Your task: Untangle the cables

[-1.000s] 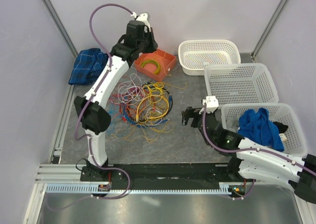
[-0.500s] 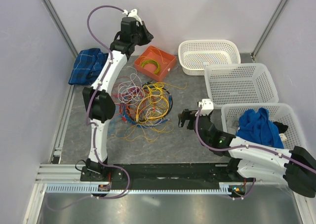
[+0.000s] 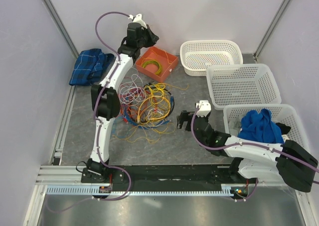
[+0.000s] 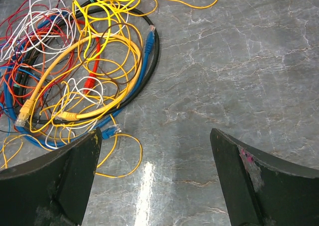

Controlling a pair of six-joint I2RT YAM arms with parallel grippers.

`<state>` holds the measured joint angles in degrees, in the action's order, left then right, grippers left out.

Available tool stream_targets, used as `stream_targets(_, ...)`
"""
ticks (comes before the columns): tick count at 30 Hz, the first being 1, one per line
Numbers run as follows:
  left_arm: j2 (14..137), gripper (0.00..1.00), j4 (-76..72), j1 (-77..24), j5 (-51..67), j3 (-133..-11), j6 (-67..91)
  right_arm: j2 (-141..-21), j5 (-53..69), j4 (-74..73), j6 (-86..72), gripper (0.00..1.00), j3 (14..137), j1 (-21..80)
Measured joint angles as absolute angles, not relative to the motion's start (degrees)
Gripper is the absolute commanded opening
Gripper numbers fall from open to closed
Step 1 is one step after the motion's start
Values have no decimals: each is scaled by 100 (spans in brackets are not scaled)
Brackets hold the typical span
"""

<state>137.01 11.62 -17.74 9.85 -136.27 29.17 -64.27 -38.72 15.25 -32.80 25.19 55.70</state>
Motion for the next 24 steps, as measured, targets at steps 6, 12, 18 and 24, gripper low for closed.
stream_targets(6, 14049, 99, 1017, -1769, 899, -13664, 2919, -6589, -3911, 1629, -3284, 98, 2519, 5570)
stream_targets(12, 14258, 100, 1092, -1763, 878, -13688, 2932, -6744, -3913, 1638, -3286, 98, 2517, 5570)
stream_targets(18, 14055, 100, 1087, -1763, 757, -13563, 2932, -6759, -3909, 1710, -3319, 98, 2508, 5570)
stream_targets(24, 12761, 100, 1317, -1811, 554, -12228, 2995, -6755, -3903, 1758, -3323, 98, 2399, 5570)
